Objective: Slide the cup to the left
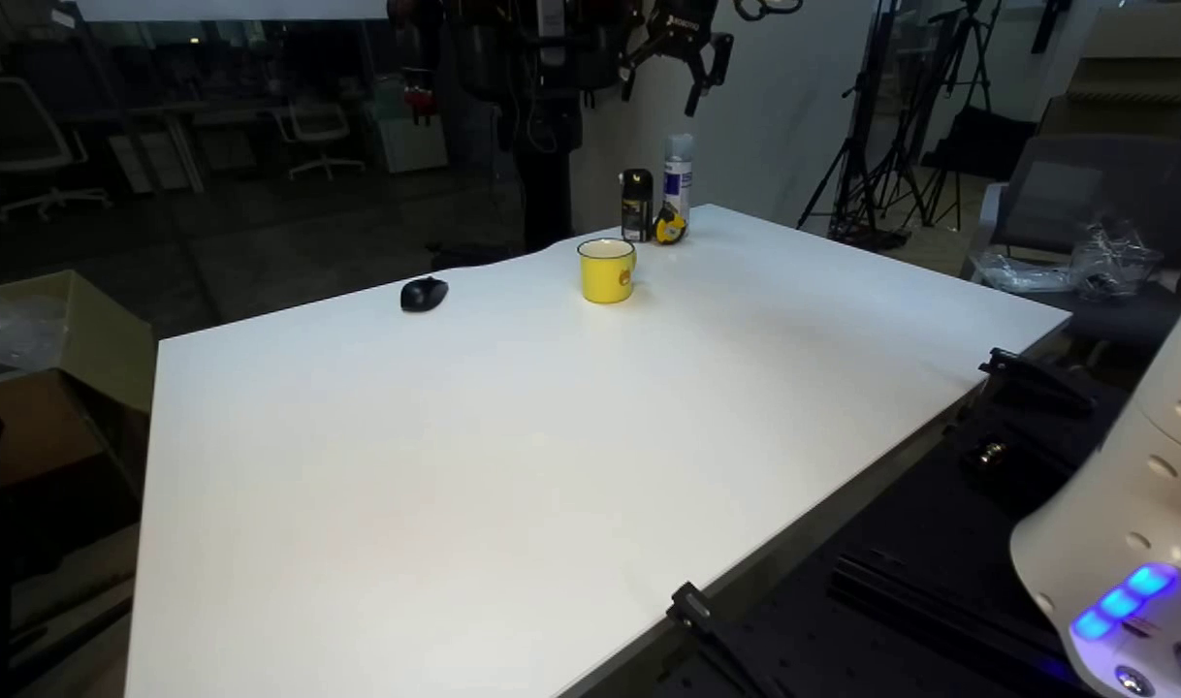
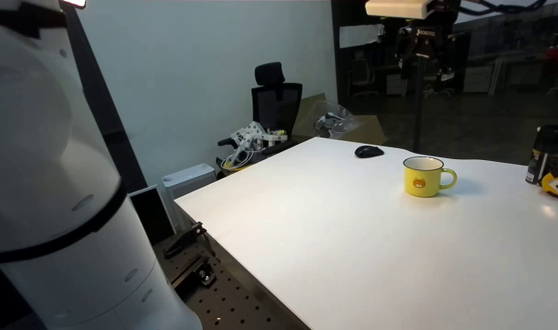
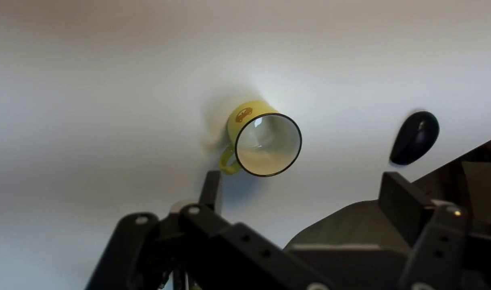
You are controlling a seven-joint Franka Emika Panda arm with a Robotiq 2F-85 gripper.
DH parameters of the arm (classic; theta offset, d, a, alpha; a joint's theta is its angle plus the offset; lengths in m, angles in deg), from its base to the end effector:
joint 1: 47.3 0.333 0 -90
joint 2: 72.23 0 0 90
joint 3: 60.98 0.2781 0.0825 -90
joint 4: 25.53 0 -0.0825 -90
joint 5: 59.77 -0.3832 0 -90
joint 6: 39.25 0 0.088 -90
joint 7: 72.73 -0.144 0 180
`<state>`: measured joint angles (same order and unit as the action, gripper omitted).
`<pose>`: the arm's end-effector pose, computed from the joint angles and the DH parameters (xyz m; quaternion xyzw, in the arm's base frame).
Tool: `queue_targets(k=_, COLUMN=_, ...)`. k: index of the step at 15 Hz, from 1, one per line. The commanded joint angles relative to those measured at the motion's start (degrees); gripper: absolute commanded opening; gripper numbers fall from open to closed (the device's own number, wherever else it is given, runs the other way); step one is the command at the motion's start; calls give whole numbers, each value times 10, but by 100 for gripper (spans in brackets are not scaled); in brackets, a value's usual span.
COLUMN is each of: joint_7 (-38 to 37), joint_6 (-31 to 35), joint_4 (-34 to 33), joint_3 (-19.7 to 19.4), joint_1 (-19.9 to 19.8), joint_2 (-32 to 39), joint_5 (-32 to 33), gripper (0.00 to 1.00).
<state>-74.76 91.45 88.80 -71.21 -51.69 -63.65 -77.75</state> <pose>0.5826 -0.1343 0.3291 -0.9634 0.2335 -0.0813 0.1039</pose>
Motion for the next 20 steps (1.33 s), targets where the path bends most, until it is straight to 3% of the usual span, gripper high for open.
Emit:
queue_targets(k=1, joint_7=-118, joint_6=-42, joint_4=-143, joint_3=2, joint_1=-8, joint_2=130, joint_5=70, gripper=100)
queue_targets(k=5, joint_7=-173, joint_6=-101, joint_4=-263, joint_3=6, joint_1=5, joint_2=236, joint_5=126, gripper=100)
queue_targets(k=8, joint_7=-158, joint_6=-135, joint_4=-353, joint_3=30, joint_1=10, joint_2=303, joint_5=124, gripper=100)
queue_targets(k=9, joint_7=-143, joint_6=-97, joint_4=-269, joint_3=26, joint_1=2, joint_2=253, joint_5=121, gripper=100)
queue_targets(k=20, joint_7=-99, joint_6=-103, joint_4=-316, joint_3=45, joint_1=7, joint_2=317, joint_5=138, gripper=100)
